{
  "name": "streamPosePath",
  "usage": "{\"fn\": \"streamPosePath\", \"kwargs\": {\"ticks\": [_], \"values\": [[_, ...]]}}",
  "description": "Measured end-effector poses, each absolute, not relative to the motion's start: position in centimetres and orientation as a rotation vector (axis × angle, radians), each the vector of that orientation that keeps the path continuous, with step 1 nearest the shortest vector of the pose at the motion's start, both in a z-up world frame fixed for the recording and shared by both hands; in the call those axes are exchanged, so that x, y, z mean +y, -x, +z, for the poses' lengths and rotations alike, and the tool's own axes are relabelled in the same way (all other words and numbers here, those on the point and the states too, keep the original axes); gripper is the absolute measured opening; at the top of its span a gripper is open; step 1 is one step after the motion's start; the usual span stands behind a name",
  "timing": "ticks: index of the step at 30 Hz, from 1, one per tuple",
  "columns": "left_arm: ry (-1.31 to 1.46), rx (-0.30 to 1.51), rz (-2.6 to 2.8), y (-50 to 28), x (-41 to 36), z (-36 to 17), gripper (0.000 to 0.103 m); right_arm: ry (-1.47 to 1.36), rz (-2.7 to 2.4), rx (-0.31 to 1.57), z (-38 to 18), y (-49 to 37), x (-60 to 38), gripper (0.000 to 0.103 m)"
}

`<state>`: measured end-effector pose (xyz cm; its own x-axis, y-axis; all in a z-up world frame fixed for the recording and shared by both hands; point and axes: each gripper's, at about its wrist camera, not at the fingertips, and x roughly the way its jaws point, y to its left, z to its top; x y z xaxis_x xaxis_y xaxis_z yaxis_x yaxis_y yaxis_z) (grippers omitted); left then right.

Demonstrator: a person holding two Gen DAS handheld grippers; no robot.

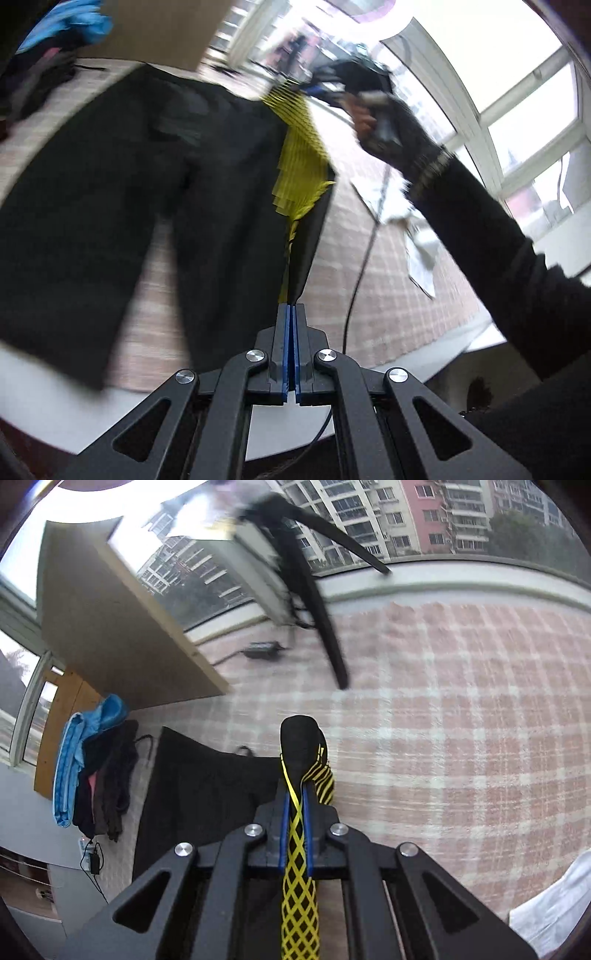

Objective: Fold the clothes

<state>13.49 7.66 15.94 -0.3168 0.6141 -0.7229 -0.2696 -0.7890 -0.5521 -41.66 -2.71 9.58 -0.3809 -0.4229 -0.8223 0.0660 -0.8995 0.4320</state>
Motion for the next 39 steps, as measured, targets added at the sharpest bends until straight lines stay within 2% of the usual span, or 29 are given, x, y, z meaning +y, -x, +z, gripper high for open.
{"fn": "streamPosePath", "kwargs": {"ticks": [7, 13, 17, 20, 22, 24, 27, 32, 34, 35, 36, 39], "values": [[1.375, -0.582, 2.168, -12.4, -3.3, 14.0, 0.001, -1.519, -2.413, -0.386, 12.8, 42.2, -13.2, 0.007], [1.426, -0.658, 2.139, -9.6, -10.6, 10.1, 0.001, -1.59, -2.464, -0.282, 10.6, 44.3, -23.1, 0.006], [1.451, -0.655, 2.1, -8.6, -12.9, 8.5, 0.001, -1.622, -2.512, -0.136, 8.6, 45.3, -28.2, 0.004], [1.456, -0.644, 2.06, -7.9, -13.2, 7.8, 0.001, -1.722, -2.468, -0.098, 7.4, 45.8, -29.1, 0.005], [1.452, -0.62, 2.03, -7.6, -12.8, 7.7, 0.001, -1.835, -2.461, -0.035, 6.5, 46.0, -28.8, 0.008], [1.451, -0.598, 2.002, -7.3, -12.5, 7.4, 0.001, -1.906, -2.461, 0.008, 5.8, 46.4, -28.3, 0.02], [1.455, -0.589, 1.962, -7.1, -12.7, 7.4, 0.001, -1.932, -2.436, -0.056, 5.1, 46.9, -27.8, 0.032], [1.462, -0.583, 1.936, -6.8, -12.9, 7.4, 0.001, -2.013, -2.408, -0.009, 3.0, 47.4, -28.3, 0.032], [1.457, -0.572, 1.937, -6.6, -12.9, 7.7, 0.001, -2.05, -2.406, 0.023, 2.2, 47.5, -28.4, 0.026], [1.453, -0.564, 1.939, -6.7, -13.0, 7.9, 0.001, -2.054, -2.402, 0.003, 2.1, 47.5, -28.1, 0.007], [1.449, -0.555, 1.943, -6.8, -13.1, 8.2, 0.001, -2.05, -2.396, -0.036, 2.0, 47.5, -27.6, 0.003], [1.425, -0.531, 1.975, -7.2, -13.7, 9.3, 0.001, -1.991, -2.414, -0.095, 3.1, 47.1, -26.8, 0.003]]}}
